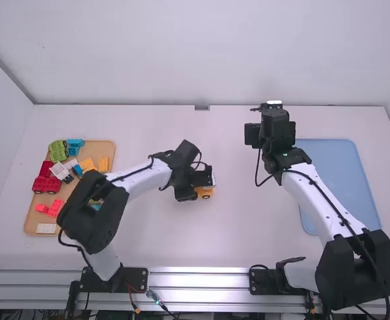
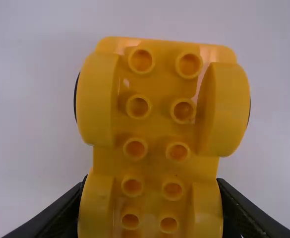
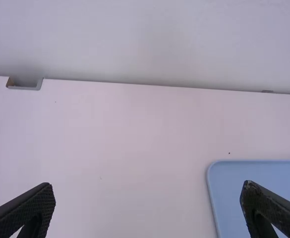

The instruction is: Assemble lego blocks to make yellow taxi

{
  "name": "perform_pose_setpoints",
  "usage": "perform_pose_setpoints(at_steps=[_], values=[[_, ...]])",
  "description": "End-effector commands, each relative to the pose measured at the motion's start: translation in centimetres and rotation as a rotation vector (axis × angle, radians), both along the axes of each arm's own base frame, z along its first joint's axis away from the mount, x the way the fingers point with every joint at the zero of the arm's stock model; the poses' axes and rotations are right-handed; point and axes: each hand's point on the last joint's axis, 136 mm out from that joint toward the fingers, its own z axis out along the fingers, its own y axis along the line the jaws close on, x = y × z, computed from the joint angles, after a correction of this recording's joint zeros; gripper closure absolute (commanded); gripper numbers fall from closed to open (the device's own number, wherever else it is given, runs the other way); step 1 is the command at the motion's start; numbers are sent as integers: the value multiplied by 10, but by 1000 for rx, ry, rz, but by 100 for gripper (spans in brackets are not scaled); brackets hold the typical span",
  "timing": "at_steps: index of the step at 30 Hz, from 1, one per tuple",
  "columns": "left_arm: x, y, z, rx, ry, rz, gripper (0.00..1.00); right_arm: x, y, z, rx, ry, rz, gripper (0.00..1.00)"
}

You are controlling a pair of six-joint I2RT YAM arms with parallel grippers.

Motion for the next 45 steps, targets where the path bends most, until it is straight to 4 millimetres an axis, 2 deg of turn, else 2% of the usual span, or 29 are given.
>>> perform_pose_setpoints(at_steps=[1,6,10,13,16,21,24,29,31,35,37,40,43,45], values=[[-3,4,-18,82,3,18,46,6,1,13,6,-29,-9,1],[-11,1,-31,120,24,12,49,6,1,13,5,-29,-9,1],[-12,2,-33,124,35,35,44,6,1,13,5,-28,-9,1],[-11,4,-34,122,37,40,28,6,1,12,4,-25,-10,1],[-10,4,-33,121,33,41,0,6,1,12,4,-22,-9,1],[-7,-1,-32,111,15,35,1,6,1,12,4,-22,-9,1],[3,0,-27,130,-24,48,1,6,1,12,4,-23,-9,1],[29,1,-4,115,-84,136,1,6,1,12,4,-24,-9,1],[44,-1,12,88,-113,154,1,7,0,13,6,-30,-12,1],[57,4,31,79,-122,191,1,8,2,15,7,-37,-9,1],[61,14,50,85,-104,223,1,8,1,15,7,-36,-11,1],[61,25,68,79,-70,249,1,7,0,14,6,-32,-12,1],[64,47,88,68,-32,303,1,7,0,13,6,-29,-12,1],[70,58,95,63,-28,351,1,7,0,13,6,-30,-12,1]])
